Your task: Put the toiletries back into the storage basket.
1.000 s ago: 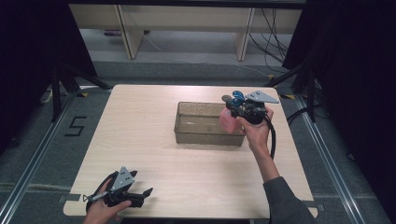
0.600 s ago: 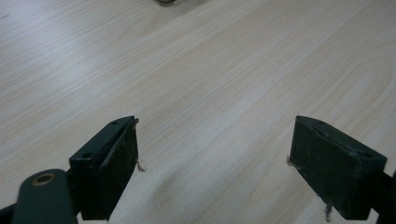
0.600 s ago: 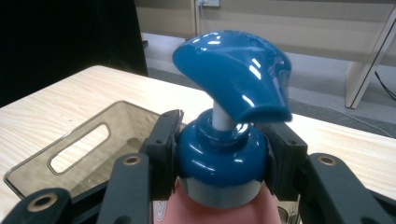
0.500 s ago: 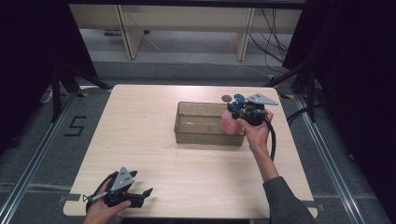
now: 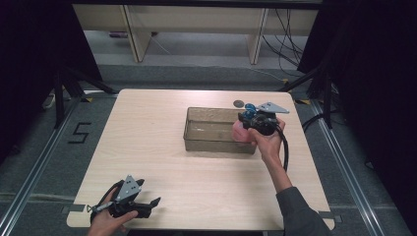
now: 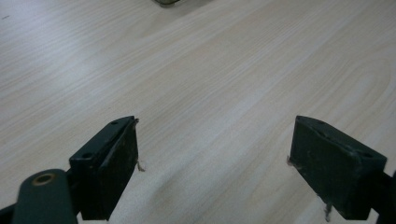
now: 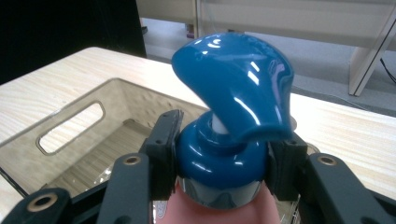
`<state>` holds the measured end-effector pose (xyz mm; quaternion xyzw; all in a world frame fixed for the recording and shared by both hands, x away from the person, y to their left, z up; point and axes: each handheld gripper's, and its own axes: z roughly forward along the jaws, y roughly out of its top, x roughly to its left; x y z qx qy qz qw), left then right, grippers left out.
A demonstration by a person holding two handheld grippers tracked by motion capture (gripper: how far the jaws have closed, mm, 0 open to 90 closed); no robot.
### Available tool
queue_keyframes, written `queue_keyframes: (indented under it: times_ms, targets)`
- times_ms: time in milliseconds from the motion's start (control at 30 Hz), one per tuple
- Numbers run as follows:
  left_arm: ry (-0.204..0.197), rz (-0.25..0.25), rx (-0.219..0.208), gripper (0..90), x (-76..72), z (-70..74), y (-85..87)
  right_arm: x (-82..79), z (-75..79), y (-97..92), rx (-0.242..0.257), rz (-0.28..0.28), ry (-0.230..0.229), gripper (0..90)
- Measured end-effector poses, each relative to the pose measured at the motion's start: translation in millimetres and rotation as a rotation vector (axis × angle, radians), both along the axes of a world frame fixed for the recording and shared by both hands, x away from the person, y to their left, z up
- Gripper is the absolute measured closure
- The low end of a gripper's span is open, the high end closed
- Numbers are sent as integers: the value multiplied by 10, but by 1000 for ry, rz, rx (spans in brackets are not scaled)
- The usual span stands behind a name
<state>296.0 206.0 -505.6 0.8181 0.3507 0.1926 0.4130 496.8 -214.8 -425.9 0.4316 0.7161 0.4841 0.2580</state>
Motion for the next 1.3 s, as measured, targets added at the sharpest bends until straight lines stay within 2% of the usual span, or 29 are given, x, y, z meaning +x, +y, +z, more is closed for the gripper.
queue_keyframes:
  times_ms: [33,67,100,133,167,200,267,300,367,433,467,500,600,633,700,767,800,833,900,933,1000,1033,1067,1133,1167,1200,1233,1267,1300]
  targets:
    - [1,-8,4,150,0,-3,5,-10,-14,15,14,-14,9,535]
    - [3,-15,24,150,3,4,18,0,-31,4,1,-6,-3,535]
    - [3,-10,17,150,5,5,14,-5,-37,5,-5,-7,14,535]
    - [-1,-8,20,150,7,11,15,1,-51,3,-17,-3,4,535]
    - [-8,-18,27,150,16,15,21,-24,-57,24,3,-12,43,535]
    - [2,-11,5,150,5,8,10,-2,-78,20,-5,0,23,535]
    - [-10,-14,37,150,13,14,28,1,-98,12,-26,5,12,535]
    - [-19,-20,39,150,26,18,34,-18,-104,30,-8,-6,41,535]
    - [-25,-26,42,151,28,22,35,-9,-122,20,-13,11,36,535]
    - [-15,-6,6,150,6,0,14,-19,-113,13,-21,12,33,535]
    - [-16,-15,24,150,16,8,28,-15,-116,7,-29,9,13,535]
    - [-13,-14,16,150,17,11,25,-25,-107,10,-22,9,31,535]
    - [-25,-22,32,150,25,8,30,-31,-97,-1,-30,6,18,535]
    - [-5,-3,-7,150,3,-8,5,-36,-104,2,-13,8,34,535]
    - [-6,-3,-2,150,8,1,7,-42,-117,-4,-22,5,37,535]
    - [-28,-25,31,150,28,15,28,-55,-129,0,-19,0,34,535]
    - [-15,-5,0,150,8,-1,6,-54,-126,-1,-29,5,33,534]
    - [-8,0,1,150,1,-4,6,-47,-134,-6,-38,11,12,534]
    - [-13,-12,21,150,17,11,25,-68,-130,2,-30,24,37,533]
    - [-18,-13,17,150,19,14,25,-59,-136,-20,-69,28,-9,533]
    - [-12,-8,1,150,4,9,15,-99,-137,-2,-39,13,36,532]
    - [-13,-7,1,150,4,9,15,-75,-148,-23,-58,23,-5,531]
    - [-7,-2,13,150,1,21,18,-82,-154,-19,-53,19,-6,530]
    - [-13,-8,1,150,10,18,16,-86,-164,-10,-41,16,-3,525]
    - [-12,-9,4,150,7,13,17,-88,-168,-4,-17,21,17,509]
    - [-9,-16,20,150,8,12,27,-72,-171,-22,-23,22,7,467]
    - [-20,-13,31,150,15,11,30,-82,-171,-17,6,16,42,423]
    - [-26,-23,36,150,25,17,35,-86,-171,-17,19,3,39,376]
    - [-18,-14,17,150,16,15,23,-89,-169,-19,23,7,54,331]
